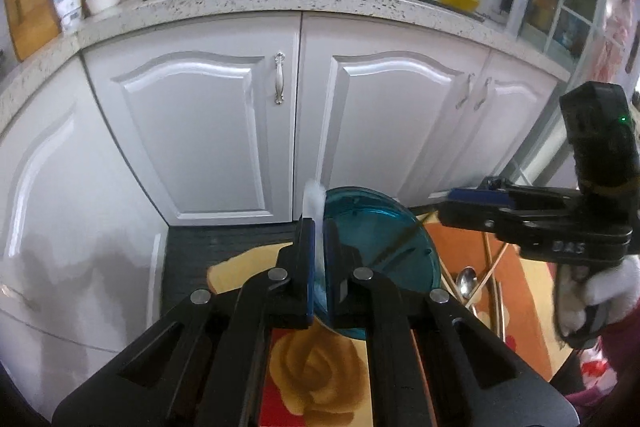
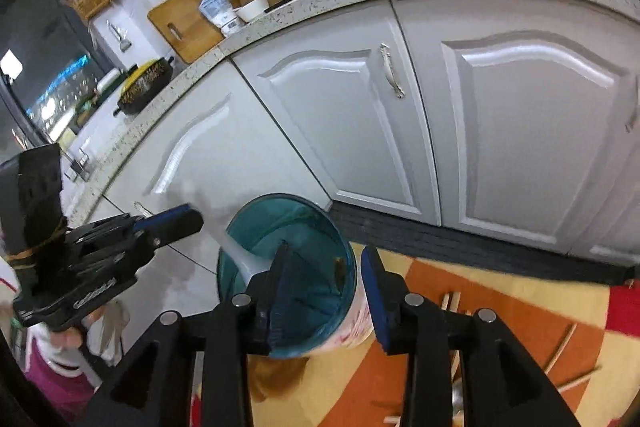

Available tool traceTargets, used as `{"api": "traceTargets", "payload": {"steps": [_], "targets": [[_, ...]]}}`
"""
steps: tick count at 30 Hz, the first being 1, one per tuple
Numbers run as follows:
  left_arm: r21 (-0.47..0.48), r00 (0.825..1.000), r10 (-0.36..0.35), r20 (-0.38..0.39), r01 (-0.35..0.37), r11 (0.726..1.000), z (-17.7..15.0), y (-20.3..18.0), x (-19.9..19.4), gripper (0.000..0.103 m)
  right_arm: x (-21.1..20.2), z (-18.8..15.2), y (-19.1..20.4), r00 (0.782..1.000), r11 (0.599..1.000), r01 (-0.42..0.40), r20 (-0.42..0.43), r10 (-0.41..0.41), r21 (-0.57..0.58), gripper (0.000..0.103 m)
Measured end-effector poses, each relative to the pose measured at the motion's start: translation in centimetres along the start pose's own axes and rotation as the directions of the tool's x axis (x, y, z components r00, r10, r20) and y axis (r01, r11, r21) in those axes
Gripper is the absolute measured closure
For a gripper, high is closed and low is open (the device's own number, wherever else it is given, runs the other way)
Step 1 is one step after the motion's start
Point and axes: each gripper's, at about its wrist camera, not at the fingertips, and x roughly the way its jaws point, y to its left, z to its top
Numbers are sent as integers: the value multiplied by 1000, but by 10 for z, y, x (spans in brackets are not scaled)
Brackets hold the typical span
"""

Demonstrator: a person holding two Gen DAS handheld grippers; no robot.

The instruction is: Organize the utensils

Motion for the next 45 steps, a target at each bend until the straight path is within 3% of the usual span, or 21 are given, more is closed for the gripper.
{"api": "traceTargets", "payload": {"steps": [3, 10, 13, 15, 16, 29, 42, 43, 45], "targets": [[37, 999, -24, -24, 25, 999, 3, -3, 3, 100, -13, -7, -4, 1000, 1000, -16, 12, 16, 22, 69], [-82, 999, -47, -26, 45, 996, -13, 6, 5, 99, -40, -21, -12, 1000, 999, -11, 26, 10, 32, 61], [-141, 998, -58, -23, 54, 989, -23, 7, 0, 83, -47, -29, -18, 1000, 1000, 12, 16, -12, 29, 61], [-174, 999, -51, -8, 48, 984, -30, 6, -4, 61, -50, -36, -23, 999, 999, 32, 13, -33, 33, 61], [-193, 999, -48, -2, 47, 980, -35, 4, -6, 58, -50, -40, -26, 999, 998, 41, 8, -42, 38, 61], [-230, 1000, 22, -20, -26, 973, -63, -42, -13, 57, -70, -80, -45, 985, 985, 170, -15, -170, 32, 61], [-173, 1000, -13, -27, 9, 985, -70, -88, -11, 55, -97, -115, -69, 973, 971, 230, -39, -228, 72, 60], [-179, 999, -21, -32, 15, 984, -71, -89, -11, 55, -99, -119, -74, 972, 969, 235, -42, -232, 81, 60], [-192, 999, -32, -36, 25, 981, -74, -91, -9, 41, -102, -127, -83, 969, 965, 244, -53, -239, 100, 60]]}}
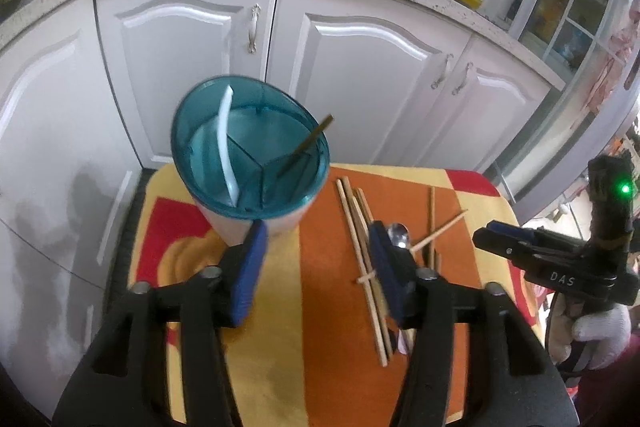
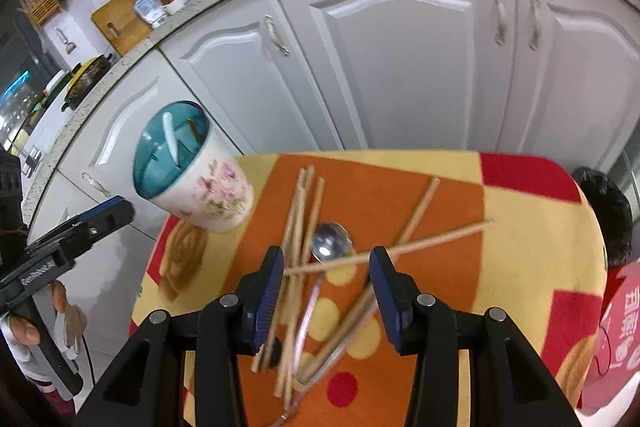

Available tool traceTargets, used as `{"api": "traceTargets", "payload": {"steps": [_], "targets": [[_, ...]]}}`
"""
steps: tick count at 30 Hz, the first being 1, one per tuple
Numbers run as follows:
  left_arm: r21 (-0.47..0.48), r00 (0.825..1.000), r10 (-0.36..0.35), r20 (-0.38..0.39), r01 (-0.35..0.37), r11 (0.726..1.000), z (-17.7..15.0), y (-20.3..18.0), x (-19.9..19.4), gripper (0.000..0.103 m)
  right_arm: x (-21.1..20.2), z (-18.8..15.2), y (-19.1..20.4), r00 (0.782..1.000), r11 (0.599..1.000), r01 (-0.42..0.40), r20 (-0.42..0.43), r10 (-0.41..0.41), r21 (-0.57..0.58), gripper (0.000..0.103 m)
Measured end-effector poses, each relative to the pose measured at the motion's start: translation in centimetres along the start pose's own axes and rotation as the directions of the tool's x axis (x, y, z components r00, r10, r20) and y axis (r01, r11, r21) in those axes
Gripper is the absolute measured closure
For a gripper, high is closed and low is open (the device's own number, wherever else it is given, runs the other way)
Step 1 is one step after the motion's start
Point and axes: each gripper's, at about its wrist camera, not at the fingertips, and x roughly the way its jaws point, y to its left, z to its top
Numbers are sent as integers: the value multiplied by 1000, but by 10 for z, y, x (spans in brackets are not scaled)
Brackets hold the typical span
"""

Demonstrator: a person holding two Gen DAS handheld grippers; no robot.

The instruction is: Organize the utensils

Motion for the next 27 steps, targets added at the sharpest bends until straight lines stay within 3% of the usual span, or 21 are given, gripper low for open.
{"api": "traceTargets", "payload": {"steps": [12, 18, 27], "targets": [[10, 996, -63, -69, 64, 998, -27, -17, 32, 39, 25, -34, -66, 997, 986, 22, -76, -9, 165, 60], [135, 994, -42, -101, 55, 989, -36, -39, 67, 39, 24, -31, -77, 997, 981, 19, -76, -4, 194, 60], [286, 984, -47, -171, 95, 954, -39, -64, 114, 39, 15, -31, -78, 997, 979, 1, -72, 14, 206, 60]]}}
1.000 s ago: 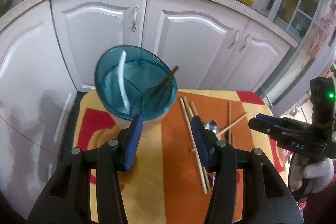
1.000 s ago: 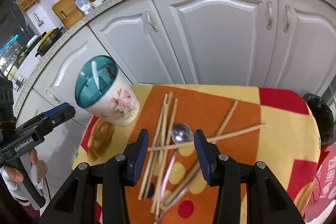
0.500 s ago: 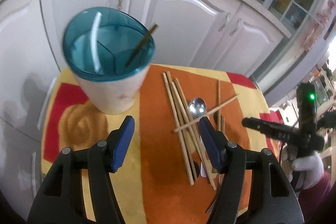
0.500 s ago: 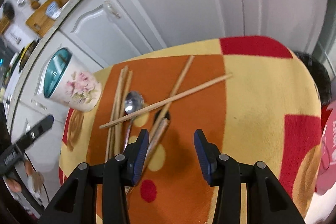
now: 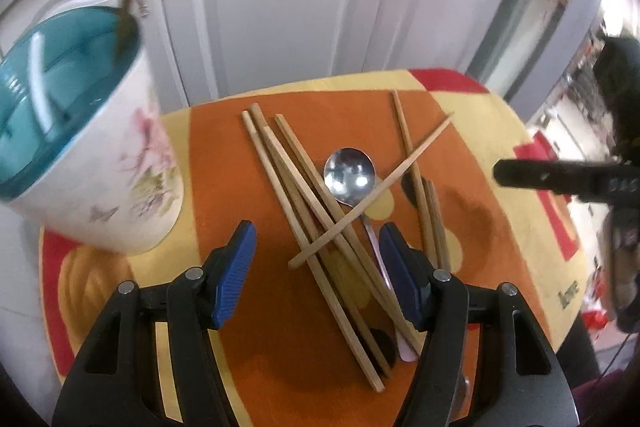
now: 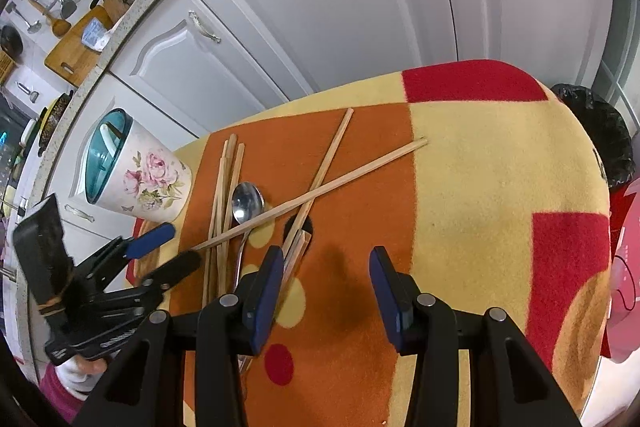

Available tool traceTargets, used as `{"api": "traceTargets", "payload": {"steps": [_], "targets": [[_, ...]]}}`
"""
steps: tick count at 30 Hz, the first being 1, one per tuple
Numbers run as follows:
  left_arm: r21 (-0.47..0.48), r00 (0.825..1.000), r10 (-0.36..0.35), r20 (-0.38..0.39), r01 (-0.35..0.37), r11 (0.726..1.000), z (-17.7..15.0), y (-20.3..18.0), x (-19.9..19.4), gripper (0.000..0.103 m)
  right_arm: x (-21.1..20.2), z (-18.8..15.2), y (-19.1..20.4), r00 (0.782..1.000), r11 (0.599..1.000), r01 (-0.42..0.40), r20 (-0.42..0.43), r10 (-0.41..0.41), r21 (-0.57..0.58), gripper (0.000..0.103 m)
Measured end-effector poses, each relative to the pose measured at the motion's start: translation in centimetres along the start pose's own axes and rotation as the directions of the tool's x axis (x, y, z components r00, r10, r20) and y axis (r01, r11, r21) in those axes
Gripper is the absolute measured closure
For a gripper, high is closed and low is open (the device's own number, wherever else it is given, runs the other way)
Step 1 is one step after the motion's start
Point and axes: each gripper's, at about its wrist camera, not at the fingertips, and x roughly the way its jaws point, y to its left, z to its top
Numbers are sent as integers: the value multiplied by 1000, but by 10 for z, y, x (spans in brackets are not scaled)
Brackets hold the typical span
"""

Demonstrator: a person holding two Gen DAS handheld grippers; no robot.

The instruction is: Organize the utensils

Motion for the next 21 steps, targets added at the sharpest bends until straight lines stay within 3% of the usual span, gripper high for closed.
{"api": "traceTargets", "payload": {"steps": [2, 5, 6, 14, 18, 21], "targets": [[22, 999, -18, -37, 19, 1000, 2, -2, 10, 43, 0, 1, -1, 1000, 1000, -5, 1, 5, 7, 60], [40, 992, -66, -104, 71, 997, 2, -6, 23, 90, 1, 3, -2, 1000, 1000, -9, 0, 9, 20, 60], [34, 990, -86, -108, 90, 995, 2, -8, 23, 96, 2, 3, -3, 1000, 1000, -8, 0, 8, 24, 60], [69, 978, -183, -103, 191, 979, -15, -42, 0, 97, 12, 14, -9, 1000, 998, -4, -6, 4, 59, 60], [35, 956, -263, -126, 270, 962, -23, -54, -5, 97, 17, 22, 3, 1000, 999, -21, 6, 21, 24, 60], [32, 959, -259, -116, 264, 964, -26, -57, -9, 97, 26, 29, 11, 1000, 1000, -8, 9, 8, -9, 67]]}}
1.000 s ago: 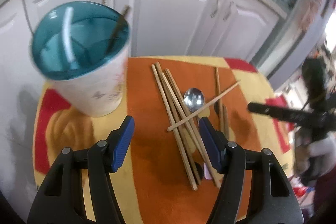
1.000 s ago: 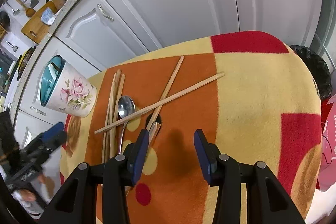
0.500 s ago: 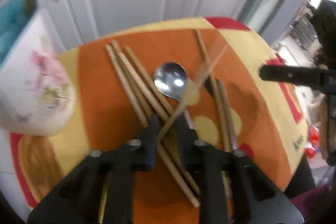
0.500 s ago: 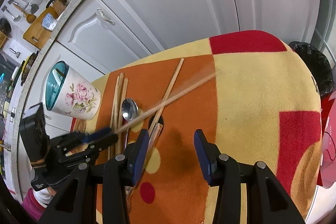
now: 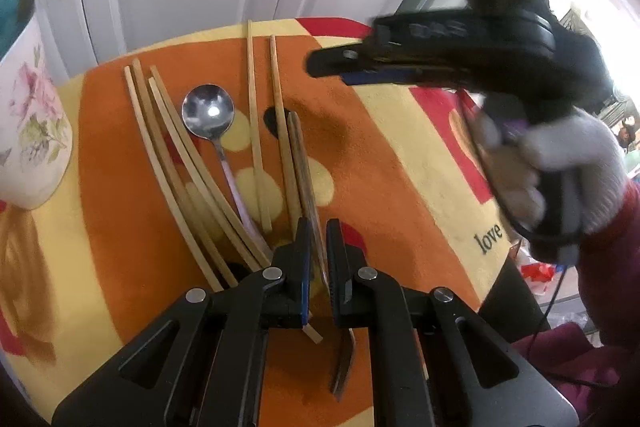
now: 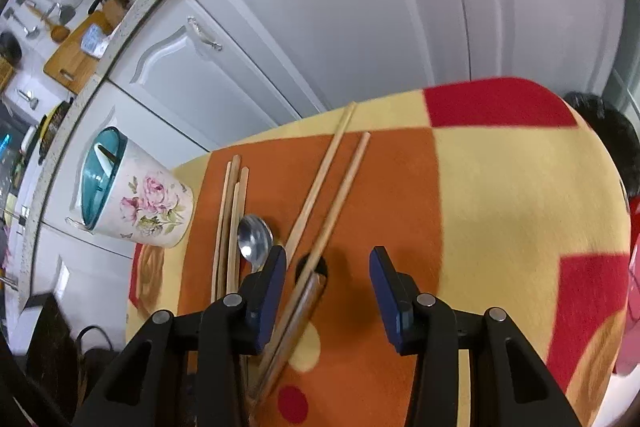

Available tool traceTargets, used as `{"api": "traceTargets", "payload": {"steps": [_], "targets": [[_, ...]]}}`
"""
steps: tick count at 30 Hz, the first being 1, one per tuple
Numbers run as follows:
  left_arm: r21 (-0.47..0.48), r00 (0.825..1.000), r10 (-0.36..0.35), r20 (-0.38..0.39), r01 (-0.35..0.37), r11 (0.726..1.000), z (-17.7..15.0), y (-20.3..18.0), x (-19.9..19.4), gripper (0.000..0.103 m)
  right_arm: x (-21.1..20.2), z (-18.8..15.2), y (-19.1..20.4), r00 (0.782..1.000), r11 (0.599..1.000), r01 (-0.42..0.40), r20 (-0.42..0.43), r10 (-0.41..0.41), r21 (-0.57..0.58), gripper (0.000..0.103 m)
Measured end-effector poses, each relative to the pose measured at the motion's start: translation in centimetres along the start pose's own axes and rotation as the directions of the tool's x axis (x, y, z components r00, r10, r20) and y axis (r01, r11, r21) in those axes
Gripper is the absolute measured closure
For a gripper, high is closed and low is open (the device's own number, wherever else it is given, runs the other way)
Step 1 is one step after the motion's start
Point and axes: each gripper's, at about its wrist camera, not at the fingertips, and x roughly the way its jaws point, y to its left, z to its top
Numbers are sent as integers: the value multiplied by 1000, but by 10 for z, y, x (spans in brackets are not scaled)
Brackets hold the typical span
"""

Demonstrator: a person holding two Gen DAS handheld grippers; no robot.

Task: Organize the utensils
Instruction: 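Grasp a single wooden chopstick with the left tool and lift it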

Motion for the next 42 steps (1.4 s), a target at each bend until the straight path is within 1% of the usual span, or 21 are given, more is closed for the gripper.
{"api": "traceTargets", "payload": {"steps": [3, 7, 8, 9, 10, 11, 13, 15, 16, 21, 25, 27, 28, 30, 31, 32, 35, 36, 37, 39, 42], "targets": [[-27, 999, 25, 27, -24, 999, -1, 4, -8, 97, 10, 11, 11, 1000, 999, 9, 10, -8, -33, 70], [-98, 996, 68, 60, -62, 993, -3, 19, -23, 94, 29, 33, 23, 1000, 998, 20, 14, -19, -58, 75], [-113, 994, 90, 68, -82, 990, -3, 23, -26, 90, 37, 40, 25, 1000, 998, 30, 5, -30, -62, 76], [-121, 992, 104, 75, -95, 988, -4, 26, -29, 83, 43, 45, 26, 999, 997, 37, -3, -37, -65, 77], [-137, 989, 119, 83, -107, 985, -5, 30, -32, 79, 51, 49, 28, 998, 996, 52, -17, -53, -70, 79], [-152, 988, 124, 89, -110, 982, -5, 33, -33, 73, 61, 54, 29, 995, 993, 88, -35, -90, -77, 80], [-189, 986, 136, 94, -116, 975, -6, 41, -36, 72, 75, 58, 28, 984, 983, 163, -63, -169, -88, 86], [-214, 984, 152, 92, -130, 968, -6, 49, -38, 71, 79, 60, 28, 980, 979, 186, -53, -191, -88, 88], [-222, 982, 166, 89, -142, 965, -6, 51, -37, 71, 80, 60, 29, 980, 979, 186, -54, -191, -90, 93], [-279, 975, 217, 54, -194, 940, 2, 65, -20, 71, 75, 49, 34, 986, 978, 148, -51, -157, -147, 93], [-333, 978, 203, 37, -180, 925, 10, 76, -4, 71, 59, 28, 29, 993, 983, 88, -65, -100, -161, 93], [-333, 974, 226, 9, -210, 919, 12, 77, 4, 73, 55, 18, 27, 993, 984, 77, -75, -90, -162, 93], [-323, 969, 244, 23, -224, 919, 14, 77, 5, 74, 53, 15, 26, 993, 984, 69, -83, -84, -164, 93], [-311, 965, 261, 17, -243, 919, 17, 76, 7, 80, 50, 7, 24, 993, 984, 50, -94, -67, -170, 93], [-316, 967, 256, 15, -238, 919, 17, 77, 7, 84, 48, 3, 25, 994, 984, 42, -93, -59, -175, 93], [-326, 974, 224, 16, -207, 922, 17, 78, 6, 92, 47, 0, 24, 994, 983, 38, -93, -56, -180, 93], [-324, 979, 202, 11, -188, 927, 15, 82, 4, 93, 46, -8, 26, 993, 980, 15, -111, -38, -197, 93], [-322, 980, 198, 11, -184, 929, 10, 82, 2, 96, 47, -11, 27, 993, 979, 10, -117, -34, -202, 93], [-320, 981, 191, 12, -177, 931, 7, 82, -2, 97, 46, -15, 28, 992, 978, 4, -120, -30, -208, 93], [-323, 981, 195, -14, -189, 927, -4, 86, -7, 98, 45, -20, 29, 992, 978, -1, -123, -25, -209, 93], [-319, 984, 178, -22, -175, 931, -21, 86, -18, 99, 36, -28, 30, 990, 981, -54, -135, 29, -187, 94]]}}
